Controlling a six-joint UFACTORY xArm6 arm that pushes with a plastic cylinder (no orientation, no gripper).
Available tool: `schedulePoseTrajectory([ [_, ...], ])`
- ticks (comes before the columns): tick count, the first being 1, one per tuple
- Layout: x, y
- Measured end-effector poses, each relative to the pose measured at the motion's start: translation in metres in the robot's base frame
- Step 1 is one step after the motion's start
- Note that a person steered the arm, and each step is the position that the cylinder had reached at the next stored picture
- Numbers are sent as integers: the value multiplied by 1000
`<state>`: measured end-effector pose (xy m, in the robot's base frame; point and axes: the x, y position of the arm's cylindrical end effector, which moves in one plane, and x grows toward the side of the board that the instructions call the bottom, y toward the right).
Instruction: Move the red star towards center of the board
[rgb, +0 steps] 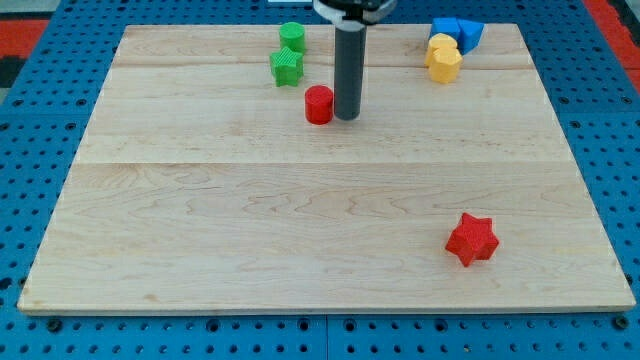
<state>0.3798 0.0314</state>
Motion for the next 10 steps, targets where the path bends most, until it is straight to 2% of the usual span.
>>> schedulePoseTrajectory([
  [1, -5, -21],
  [2, -40, -40],
  [3, -56, -63],
  [4, 4, 3],
  [5, 57, 101],
  [6, 119, 173],
  [7, 149, 261],
  [8, 179, 209],
  [9, 189, 118],
  [10, 165, 59],
])
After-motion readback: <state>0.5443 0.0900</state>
